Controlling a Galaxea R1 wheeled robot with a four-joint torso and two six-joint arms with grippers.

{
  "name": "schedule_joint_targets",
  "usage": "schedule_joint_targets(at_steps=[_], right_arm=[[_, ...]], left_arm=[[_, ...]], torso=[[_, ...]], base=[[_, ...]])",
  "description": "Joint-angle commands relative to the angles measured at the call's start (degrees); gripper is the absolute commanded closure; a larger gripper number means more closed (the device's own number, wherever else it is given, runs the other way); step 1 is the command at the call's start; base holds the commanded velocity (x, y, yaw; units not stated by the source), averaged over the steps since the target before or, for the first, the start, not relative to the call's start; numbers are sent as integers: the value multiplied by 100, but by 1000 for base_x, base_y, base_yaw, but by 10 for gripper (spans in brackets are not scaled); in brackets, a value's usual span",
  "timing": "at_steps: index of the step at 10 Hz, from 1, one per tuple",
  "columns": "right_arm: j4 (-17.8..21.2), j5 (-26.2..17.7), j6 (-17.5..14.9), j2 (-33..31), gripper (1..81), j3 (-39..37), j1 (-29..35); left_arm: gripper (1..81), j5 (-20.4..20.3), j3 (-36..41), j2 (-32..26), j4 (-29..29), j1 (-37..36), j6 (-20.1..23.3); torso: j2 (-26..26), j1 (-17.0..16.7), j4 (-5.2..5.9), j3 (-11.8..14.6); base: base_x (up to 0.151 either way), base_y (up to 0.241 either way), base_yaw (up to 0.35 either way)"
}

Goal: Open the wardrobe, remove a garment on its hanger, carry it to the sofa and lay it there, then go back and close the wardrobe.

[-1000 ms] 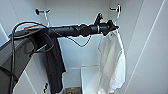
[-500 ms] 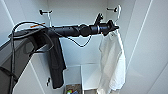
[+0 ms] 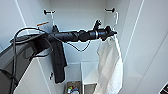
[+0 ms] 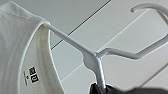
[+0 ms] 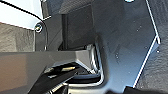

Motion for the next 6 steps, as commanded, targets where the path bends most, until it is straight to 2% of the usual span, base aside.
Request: schedule_joint_targets(at_steps=[1,6], right_arm=[[-58,-304,-13,43,10,60,174],[-58,-304,-22,51,10,59,183]], left_arm=[[811,-470,197,-196,331,-800,85],[811,-496,452,-310,499,-343,85]], torso=[[0,0,0,0],[0,0,0,0]], base=[[-141,0,0],[-142,0,0]])
